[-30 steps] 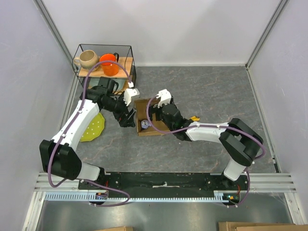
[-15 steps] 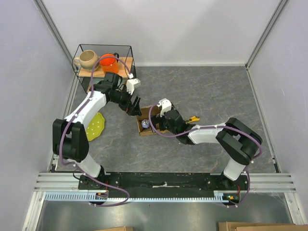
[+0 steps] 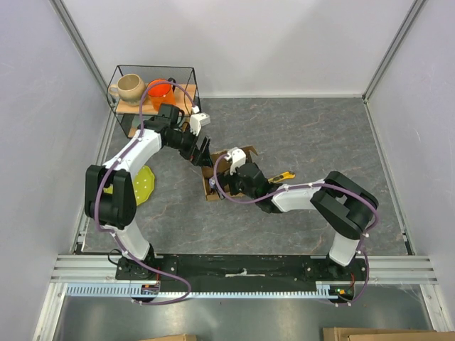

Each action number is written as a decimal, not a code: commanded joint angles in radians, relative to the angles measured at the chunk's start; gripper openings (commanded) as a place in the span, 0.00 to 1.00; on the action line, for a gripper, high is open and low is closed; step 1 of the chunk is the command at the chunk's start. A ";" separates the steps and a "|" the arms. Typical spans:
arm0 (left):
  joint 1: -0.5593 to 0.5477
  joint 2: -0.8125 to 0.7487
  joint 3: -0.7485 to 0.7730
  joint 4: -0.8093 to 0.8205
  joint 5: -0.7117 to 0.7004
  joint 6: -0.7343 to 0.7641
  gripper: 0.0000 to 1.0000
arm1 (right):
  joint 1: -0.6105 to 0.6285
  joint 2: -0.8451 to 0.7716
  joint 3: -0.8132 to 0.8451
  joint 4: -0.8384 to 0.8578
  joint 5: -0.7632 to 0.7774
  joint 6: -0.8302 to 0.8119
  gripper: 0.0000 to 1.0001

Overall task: Unpack the express box
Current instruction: Pick up the product from the express box.

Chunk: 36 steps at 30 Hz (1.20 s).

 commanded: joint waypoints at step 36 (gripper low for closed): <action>-0.008 -0.007 0.032 -0.074 0.054 0.007 1.00 | 0.059 -0.050 0.138 -0.108 0.098 -0.122 0.31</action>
